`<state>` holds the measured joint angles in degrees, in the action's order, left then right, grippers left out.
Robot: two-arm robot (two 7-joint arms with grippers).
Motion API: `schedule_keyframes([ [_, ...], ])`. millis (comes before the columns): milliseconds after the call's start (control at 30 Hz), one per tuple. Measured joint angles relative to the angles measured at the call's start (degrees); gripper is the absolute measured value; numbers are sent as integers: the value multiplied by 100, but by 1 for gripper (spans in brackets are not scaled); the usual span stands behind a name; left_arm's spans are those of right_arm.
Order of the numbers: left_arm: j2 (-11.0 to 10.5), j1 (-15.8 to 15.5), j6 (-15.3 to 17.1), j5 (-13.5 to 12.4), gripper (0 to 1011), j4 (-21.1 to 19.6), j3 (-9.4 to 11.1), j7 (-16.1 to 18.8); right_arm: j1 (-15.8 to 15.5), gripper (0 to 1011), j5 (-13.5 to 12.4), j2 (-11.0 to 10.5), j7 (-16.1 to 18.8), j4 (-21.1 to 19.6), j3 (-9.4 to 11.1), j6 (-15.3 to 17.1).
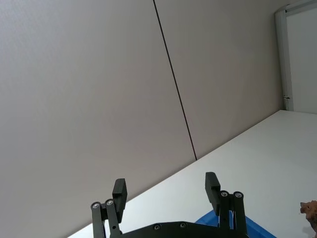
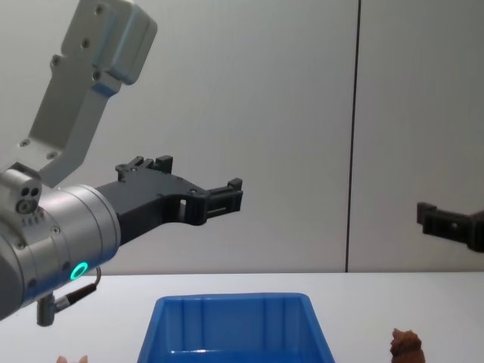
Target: Pick up the two dolls from the table and place them into the box.
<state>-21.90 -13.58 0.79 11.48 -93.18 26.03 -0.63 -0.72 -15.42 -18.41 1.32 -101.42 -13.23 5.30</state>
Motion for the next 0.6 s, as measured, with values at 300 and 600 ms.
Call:
schedule_keyframes([
  [300,0,0,0,0,1001,0,0,0,2,1001,71,130,-310,-10,-56,556],
  [600,0,0,0,0,1001,0,0,0,-14,1001,149,280,-447,33,-156,997],
])
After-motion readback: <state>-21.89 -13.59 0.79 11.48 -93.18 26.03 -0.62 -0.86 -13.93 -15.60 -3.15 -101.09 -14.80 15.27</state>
